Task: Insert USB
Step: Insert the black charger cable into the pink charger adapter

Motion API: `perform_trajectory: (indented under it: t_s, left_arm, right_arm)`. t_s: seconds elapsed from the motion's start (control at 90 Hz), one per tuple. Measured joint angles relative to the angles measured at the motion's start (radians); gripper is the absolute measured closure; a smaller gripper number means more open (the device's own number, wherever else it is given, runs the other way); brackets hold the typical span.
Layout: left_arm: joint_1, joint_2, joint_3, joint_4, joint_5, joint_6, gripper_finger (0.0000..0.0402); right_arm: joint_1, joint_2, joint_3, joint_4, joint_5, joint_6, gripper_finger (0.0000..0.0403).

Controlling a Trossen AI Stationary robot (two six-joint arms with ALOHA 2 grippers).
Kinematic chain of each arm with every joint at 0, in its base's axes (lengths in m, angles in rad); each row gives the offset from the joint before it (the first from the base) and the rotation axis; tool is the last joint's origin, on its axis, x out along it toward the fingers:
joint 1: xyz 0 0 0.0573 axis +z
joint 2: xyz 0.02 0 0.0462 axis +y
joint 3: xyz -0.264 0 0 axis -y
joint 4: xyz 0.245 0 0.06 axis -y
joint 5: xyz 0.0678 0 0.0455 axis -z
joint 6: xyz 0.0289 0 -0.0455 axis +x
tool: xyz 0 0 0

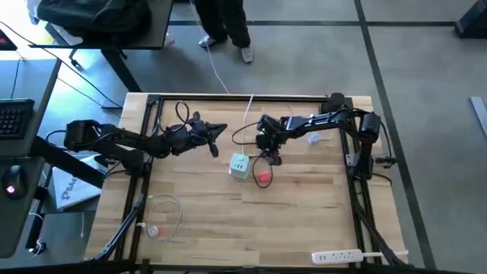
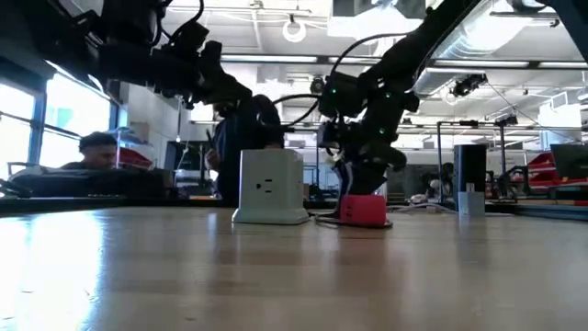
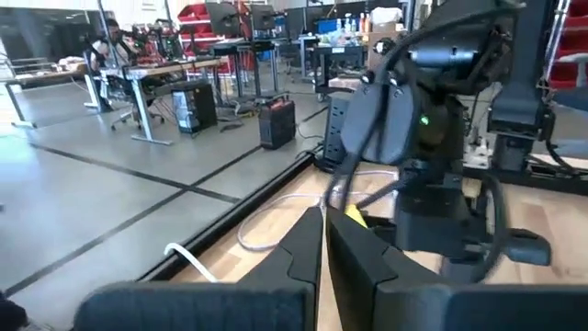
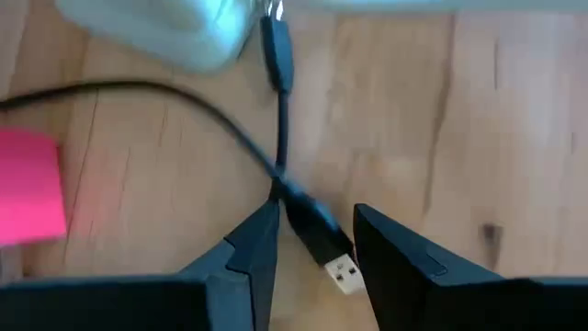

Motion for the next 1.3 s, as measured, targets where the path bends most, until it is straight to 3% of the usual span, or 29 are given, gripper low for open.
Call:
perform_trajectory:
  t_s: [0.244, 0.389, 0.533, 0.678, 0.833, 1.022, 1.3]
  left_arm:
    - [0.017, 0.000, 0.000, 0.008, 0.001, -0.034, 0.0401]
    - [0.015, 0.000, 0.000, 0.002, 0.015, -0.048, 0.0401]
    - [0.003, -0.018, 0.000, -0.001, 0.093, -0.063, 0.0401]
    - [-0.010, -0.097, 0.000, -0.046, 0.115, -0.054, 0.0401]
    - [-0.018, -0.202, 0.000, -0.141, 0.105, -0.003, 0.0401]
    - [-0.017, -0.242, 0.000, -0.162, 0.119, 0.007, 0.0401]
    - [-0.026, -0.148, 0.000, -0.085, 0.372, 0.001, 0.0401]
  right_arm:
    - [0.002, -0.002, -0.001, -0.002, 0.048, -0.014, 0.0297]
    - [0.008, -0.002, -0.003, 0.002, 0.048, -0.017, 0.0336]
    - [0.033, -0.003, -0.003, 0.001, 0.063, -0.033, 0.0389]
    - [0.065, -0.031, -0.006, -0.024, 0.145, -0.025, 0.0397]
    - [0.090, -0.176, -0.007, -0.117, 0.255, -0.003, 0.0401]
    - [0.128, -0.391, -0.007, -0.126, 0.291, 0.069, 0.0402]
    - [0.212, -0.608, -0.029, -0.050, 0.195, 0.199, 0.0403]
